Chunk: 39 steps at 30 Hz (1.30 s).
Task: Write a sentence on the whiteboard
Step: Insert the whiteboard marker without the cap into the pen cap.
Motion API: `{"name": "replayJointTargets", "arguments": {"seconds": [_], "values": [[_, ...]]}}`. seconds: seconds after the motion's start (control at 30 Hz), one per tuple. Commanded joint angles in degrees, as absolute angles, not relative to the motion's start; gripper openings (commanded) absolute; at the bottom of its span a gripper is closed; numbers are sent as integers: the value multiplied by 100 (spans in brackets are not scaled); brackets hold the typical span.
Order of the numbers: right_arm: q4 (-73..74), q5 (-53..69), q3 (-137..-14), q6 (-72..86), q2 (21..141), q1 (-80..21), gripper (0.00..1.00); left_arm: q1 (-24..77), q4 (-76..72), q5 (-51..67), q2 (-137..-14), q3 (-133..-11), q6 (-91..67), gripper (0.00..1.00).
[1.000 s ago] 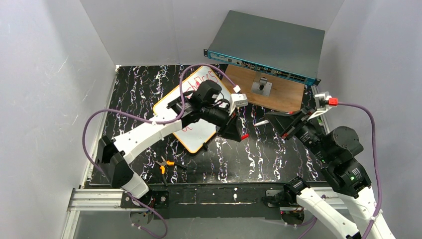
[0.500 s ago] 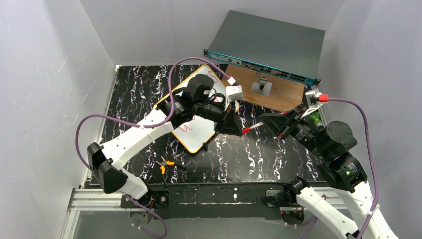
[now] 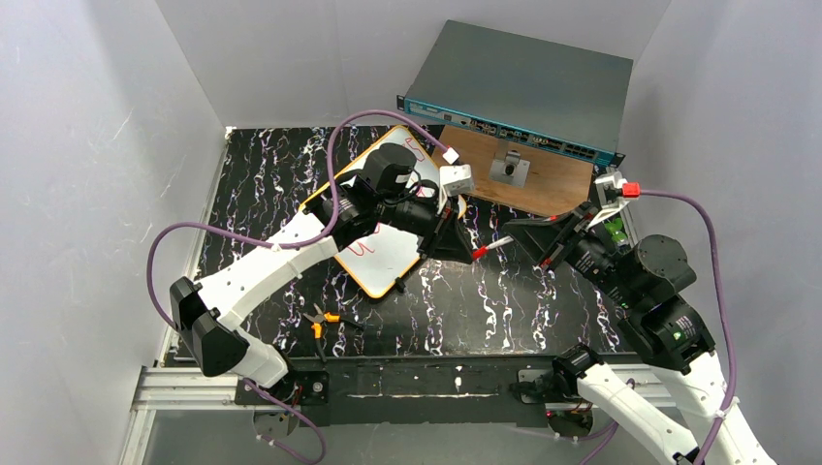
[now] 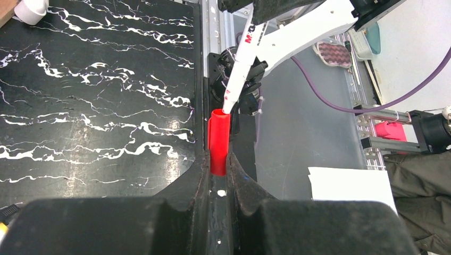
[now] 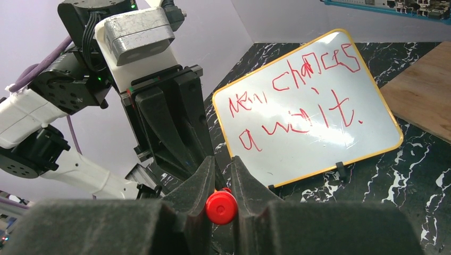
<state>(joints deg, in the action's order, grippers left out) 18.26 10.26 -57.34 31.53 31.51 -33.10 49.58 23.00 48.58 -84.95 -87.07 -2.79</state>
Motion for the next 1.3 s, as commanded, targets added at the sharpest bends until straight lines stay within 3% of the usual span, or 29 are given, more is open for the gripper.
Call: {"name": "replayJointTargets", "arguments": {"seconds": [0.0, 1.27], "values": [[1513, 1214, -5941, 3226, 3213, -3331, 1, 4948, 2062, 4911, -8271, -8756, -319, 0], [1567, 1420, -5593, 3465, 3007, -3330, 1, 4977, 1090, 4698, -7930, -8418, -721, 0]]}}
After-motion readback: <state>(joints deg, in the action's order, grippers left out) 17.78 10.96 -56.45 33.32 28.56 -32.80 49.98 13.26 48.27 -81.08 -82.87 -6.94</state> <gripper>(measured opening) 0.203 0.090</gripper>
